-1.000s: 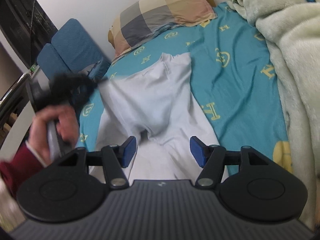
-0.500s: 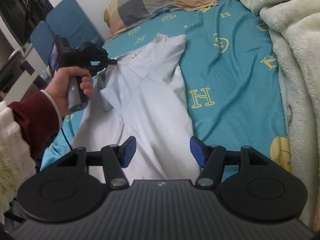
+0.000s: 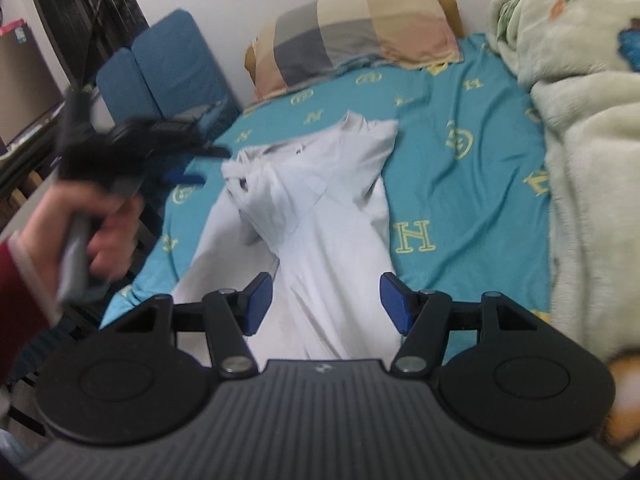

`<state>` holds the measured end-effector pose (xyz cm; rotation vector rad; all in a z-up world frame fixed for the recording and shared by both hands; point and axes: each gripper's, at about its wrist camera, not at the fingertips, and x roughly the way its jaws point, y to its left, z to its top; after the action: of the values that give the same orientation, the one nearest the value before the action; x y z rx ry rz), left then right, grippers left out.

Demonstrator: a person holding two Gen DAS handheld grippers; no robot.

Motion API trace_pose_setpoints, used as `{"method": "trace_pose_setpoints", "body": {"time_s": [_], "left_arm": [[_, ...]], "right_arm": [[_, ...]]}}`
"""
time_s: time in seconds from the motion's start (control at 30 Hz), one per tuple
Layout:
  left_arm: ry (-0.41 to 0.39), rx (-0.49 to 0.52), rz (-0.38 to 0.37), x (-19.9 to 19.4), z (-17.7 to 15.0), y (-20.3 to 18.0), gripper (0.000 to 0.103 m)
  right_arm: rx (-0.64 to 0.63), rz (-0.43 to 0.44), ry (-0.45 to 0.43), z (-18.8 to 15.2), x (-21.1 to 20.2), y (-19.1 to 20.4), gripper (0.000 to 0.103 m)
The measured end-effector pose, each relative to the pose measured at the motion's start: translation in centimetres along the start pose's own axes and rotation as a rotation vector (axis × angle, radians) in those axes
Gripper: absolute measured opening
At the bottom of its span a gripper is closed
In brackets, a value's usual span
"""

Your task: Fold clothes

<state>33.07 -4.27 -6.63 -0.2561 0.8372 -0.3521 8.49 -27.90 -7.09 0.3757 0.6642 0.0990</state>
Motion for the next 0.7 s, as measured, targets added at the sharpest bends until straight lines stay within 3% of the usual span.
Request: {"method": "trace_pose_setpoints", "body": {"time_s": [0.1, 0.27, 0.43, 0.57, 0.7], "left_arm": [[0.031, -0.022, -0.086, -4.4, -4.5, -1.7, 0.058], [0.129, -0.063, -0.198, -7.8, -12.8, -4.2, 0.058], [0.268, -0.057, -0.259, -7.7, -19.4, -7.5, 0.058], [0.345, -0.025, -0.29, -6.8, -23.1, -10.4, 0.058], [0.384, -0.005, -0.293, -5.1, -24.8, -12.5, 0.055]], "right_arm": [[0.001, -0.013, -0.04, 0.3, -3.2, 0.1, 0.063], [0.051, -0.027, -0.117, 0.3, -9.4, -0.7, 0.063], [0.151, -0.072, -0.186, -2.4, -14.1, -3.4, 0.063], [0.183, -0.108, -0.163, -4.3, -14.3, -4.8, 0.063], [0.206, -0.105, -0.144, -4.4, -13.1, -5.6, 0.063]]}}
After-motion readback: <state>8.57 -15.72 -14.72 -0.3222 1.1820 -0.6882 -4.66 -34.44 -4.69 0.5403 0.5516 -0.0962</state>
